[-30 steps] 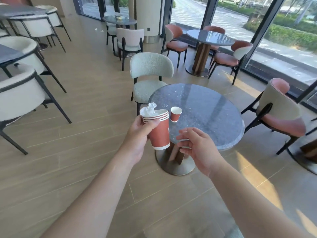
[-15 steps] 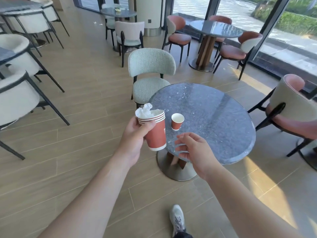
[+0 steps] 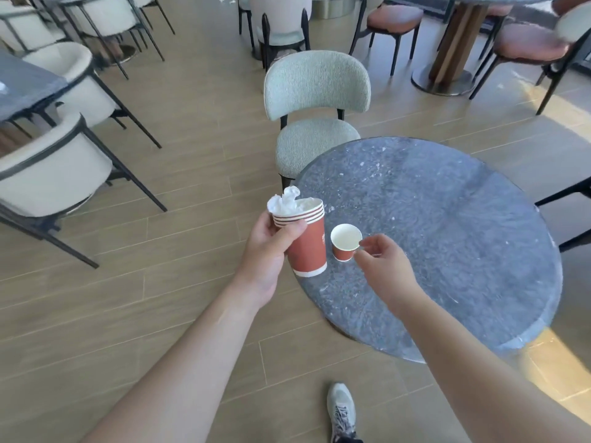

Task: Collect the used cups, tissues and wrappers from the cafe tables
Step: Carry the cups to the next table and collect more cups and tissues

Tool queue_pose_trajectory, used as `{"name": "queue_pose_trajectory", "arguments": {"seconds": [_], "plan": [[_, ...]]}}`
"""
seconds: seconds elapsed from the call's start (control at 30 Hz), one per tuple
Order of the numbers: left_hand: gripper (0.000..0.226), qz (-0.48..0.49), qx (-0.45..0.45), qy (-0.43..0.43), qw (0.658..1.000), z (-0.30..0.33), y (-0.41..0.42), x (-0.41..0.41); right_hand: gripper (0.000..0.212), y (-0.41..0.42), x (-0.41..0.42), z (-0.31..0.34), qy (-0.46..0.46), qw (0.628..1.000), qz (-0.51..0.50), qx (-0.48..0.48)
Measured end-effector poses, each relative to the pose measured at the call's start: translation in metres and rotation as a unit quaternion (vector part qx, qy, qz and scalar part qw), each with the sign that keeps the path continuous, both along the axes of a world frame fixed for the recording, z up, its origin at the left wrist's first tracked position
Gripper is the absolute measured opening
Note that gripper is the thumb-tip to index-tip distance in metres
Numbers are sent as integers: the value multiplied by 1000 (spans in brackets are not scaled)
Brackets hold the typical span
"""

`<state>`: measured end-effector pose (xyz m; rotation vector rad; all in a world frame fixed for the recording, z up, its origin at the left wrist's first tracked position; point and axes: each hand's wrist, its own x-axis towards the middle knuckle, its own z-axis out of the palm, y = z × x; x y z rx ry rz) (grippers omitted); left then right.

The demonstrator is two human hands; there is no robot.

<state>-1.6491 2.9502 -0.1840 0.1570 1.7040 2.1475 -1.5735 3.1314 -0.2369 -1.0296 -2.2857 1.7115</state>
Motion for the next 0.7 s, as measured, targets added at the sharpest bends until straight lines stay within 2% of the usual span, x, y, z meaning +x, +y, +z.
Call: {"name": "queue_pose_trajectory", "arguments": {"seconds": [0.2,0.3,0.37,0.5,0.7], "plan": [[52,24,-45,-23,998,-24,26,-28,74,45,-55,-60,-67,993,61,79],[64,28,-64,-27,997,-33,33,-38,88,52,-76,-82,-98,982,107,122],[69,33,-70,-31,997,-36,34,-43,91,52,-85,-91,-118,974,135,141],[63,44,-77,-30,996,-35,33,-57,87,49,-94,-101,-155,954,182,181],[57,62,-73,-15,995,-19,15,-74,75,36,-107,-100,-164,945,195,207]]}}
